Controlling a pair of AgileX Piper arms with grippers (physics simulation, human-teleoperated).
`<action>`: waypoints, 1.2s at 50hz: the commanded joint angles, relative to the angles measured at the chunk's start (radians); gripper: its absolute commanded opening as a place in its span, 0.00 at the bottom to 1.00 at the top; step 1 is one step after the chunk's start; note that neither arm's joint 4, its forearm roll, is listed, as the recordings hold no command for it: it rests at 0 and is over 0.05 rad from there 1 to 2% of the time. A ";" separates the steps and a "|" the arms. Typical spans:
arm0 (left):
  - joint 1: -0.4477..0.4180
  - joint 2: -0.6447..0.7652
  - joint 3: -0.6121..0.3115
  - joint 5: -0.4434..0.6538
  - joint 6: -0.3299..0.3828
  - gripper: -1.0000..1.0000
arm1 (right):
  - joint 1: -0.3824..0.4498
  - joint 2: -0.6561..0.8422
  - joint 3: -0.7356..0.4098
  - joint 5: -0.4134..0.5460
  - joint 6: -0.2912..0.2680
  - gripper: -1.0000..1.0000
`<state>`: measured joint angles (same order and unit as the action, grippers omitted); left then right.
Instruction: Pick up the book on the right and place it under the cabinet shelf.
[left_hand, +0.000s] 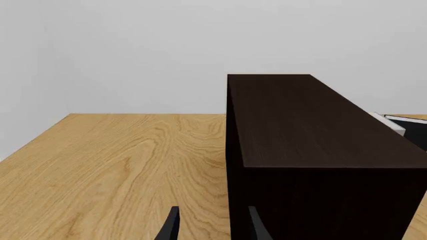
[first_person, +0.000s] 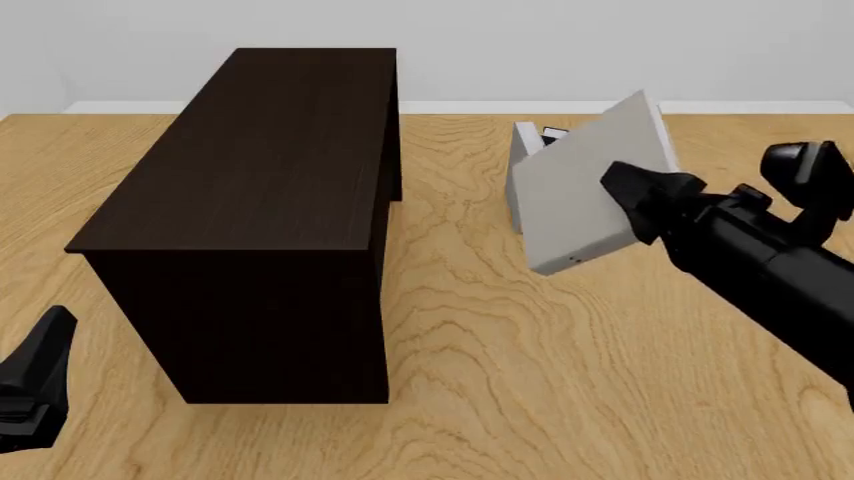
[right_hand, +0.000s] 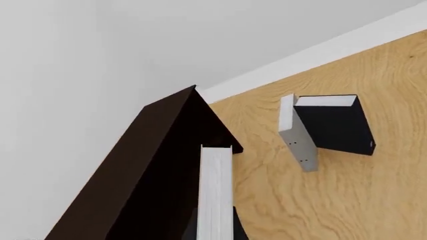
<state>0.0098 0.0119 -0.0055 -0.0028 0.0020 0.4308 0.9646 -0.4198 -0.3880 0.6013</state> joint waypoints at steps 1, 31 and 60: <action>-0.001 -0.003 0.001 0.000 0.001 1.00 | -0.003 0.222 -0.045 -0.139 0.186 0.00; -0.001 -0.002 -0.004 0.004 0.001 1.00 | 0.021 0.605 -0.009 -0.583 0.321 0.00; 0.000 -0.002 -0.004 0.004 0.001 1.00 | 0.042 0.887 -0.044 -0.831 0.427 0.00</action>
<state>0.0099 0.0118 -0.0086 -0.0003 0.0027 0.5183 1.6909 -0.4075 -1.1747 0.8636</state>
